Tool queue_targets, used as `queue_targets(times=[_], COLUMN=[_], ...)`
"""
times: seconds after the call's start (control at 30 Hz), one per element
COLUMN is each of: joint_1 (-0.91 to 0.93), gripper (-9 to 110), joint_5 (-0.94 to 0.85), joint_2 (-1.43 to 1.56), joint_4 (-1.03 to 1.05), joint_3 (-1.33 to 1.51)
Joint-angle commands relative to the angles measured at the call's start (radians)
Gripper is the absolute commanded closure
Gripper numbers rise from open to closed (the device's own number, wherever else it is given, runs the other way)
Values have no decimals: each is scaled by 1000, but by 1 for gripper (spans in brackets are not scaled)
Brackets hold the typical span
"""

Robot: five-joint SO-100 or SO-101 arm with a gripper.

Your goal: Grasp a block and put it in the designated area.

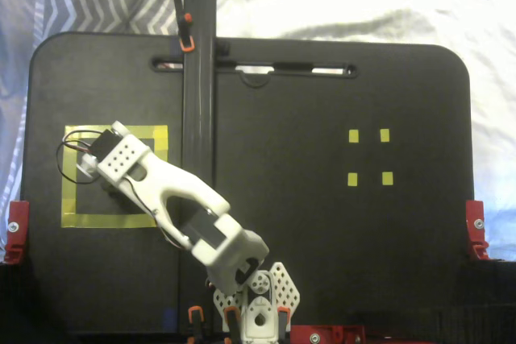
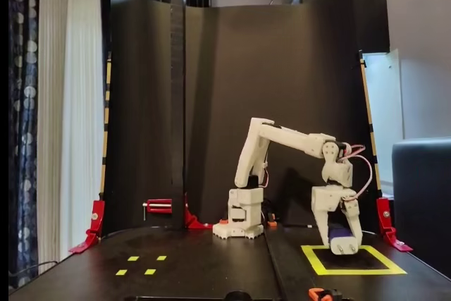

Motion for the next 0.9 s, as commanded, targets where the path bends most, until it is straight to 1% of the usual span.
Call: queue_targets(times=[0.0, 0.6, 0.67, 0.73, 0.87], joint_1=[9, 25, 25, 23, 25], gripper=[78, 77, 75, 69, 63], joint_5=[5, -9, -9, -11, -18], joint_2=[-9, -63, -63, -63, -61], joint_4=[-17, -32, -26, -11, 23], joint_3=[-41, -43, -44, -52, -72])
